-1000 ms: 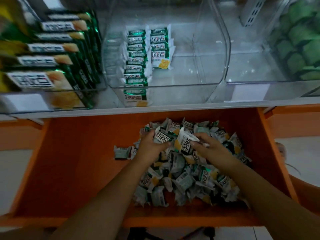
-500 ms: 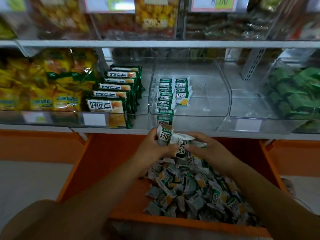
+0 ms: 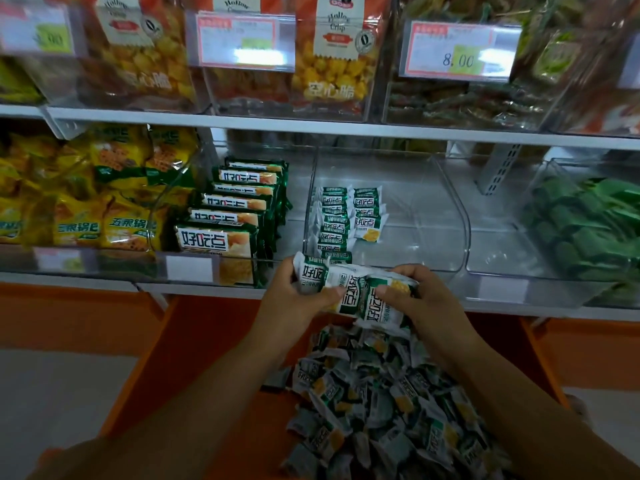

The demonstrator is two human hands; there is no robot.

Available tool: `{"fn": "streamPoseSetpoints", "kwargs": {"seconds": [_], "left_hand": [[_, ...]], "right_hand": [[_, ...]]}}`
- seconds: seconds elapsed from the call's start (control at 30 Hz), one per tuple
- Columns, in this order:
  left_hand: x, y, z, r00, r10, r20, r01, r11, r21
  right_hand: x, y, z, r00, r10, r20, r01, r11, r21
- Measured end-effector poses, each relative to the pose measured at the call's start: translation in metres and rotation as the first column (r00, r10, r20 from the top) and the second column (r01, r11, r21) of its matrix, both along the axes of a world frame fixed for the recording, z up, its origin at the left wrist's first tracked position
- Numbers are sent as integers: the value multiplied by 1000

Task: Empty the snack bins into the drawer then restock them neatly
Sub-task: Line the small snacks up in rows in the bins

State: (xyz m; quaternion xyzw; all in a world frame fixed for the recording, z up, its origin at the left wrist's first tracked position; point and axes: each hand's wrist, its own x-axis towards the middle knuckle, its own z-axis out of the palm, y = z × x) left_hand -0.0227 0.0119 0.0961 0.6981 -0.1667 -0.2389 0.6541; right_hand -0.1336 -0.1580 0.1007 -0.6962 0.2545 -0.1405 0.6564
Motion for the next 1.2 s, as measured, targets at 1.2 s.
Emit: {"fn": "streamPoseSetpoints", "kwargs": {"seconds": [1.2], "left_hand": [[59, 4, 22, 987, 154, 44, -153, 988, -12]], "right_hand": [[156, -122, -34, 905, -56, -423, -202, 817, -540]]}}
